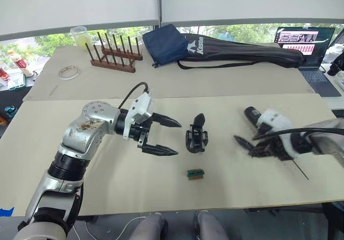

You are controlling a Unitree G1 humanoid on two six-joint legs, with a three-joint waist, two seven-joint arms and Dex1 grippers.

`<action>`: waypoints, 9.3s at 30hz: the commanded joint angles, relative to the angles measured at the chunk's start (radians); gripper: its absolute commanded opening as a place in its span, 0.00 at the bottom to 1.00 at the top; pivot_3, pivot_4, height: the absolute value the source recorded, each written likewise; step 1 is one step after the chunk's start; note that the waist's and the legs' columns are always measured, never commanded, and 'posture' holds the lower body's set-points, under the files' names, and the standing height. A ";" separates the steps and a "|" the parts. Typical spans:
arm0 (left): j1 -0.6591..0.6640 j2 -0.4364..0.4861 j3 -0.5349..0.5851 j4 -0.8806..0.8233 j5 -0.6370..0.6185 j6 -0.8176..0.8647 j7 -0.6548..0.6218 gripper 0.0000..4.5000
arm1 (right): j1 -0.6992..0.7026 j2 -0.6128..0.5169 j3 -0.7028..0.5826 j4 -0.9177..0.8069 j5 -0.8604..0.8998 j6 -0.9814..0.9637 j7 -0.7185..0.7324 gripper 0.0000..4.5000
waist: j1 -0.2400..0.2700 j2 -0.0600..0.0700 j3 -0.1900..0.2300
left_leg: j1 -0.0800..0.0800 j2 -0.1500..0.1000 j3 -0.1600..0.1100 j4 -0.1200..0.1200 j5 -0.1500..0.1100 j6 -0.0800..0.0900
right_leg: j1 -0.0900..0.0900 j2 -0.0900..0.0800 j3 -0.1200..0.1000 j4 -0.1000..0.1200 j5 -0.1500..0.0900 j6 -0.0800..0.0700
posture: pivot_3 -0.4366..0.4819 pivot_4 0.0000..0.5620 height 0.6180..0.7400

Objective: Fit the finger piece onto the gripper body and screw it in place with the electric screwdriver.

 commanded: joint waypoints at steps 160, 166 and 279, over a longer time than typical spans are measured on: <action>-0.126 -0.437 -0.148 0.872 0.471 -0.754 0.166 0.82 | 0.145 0.432 -0.210 -0.270 0.196 -0.473 0.070 0.09 | 0.001 0.000 0.000 | -0.010 -0.003 0.001 0.011 0.001 -0.001 | -0.014 -0.002 0.002 0.016 0.000 0.000 | 0.48 0.27 1.00; -0.140 -0.423 -0.128 0.899 0.459 -0.788 0.143 0.53 | 0.132 0.472 -0.179 -0.247 0.174 -0.531 0.085 0.09 | 0.000 0.000 0.000 | -0.010 -0.003 0.001 0.011 0.001 -0.001 | -0.014 -0.002 0.002 0.016 0.000 0.000 | 0.48 0.27 1.00; -0.037 -0.345 -0.121 0.687 0.447 -0.673 0.119 0.53 | 0.067 0.683 0.113 0.292 -0.190 -0.929 0.355 0.09 | -0.018 0.000 -0.001 | -0.009 -0.004 0.001 0.012 0.002 -0.001 | -0.014 0.001 0.001 0.018 0.000 0.000 | 0.48 0.27 1.00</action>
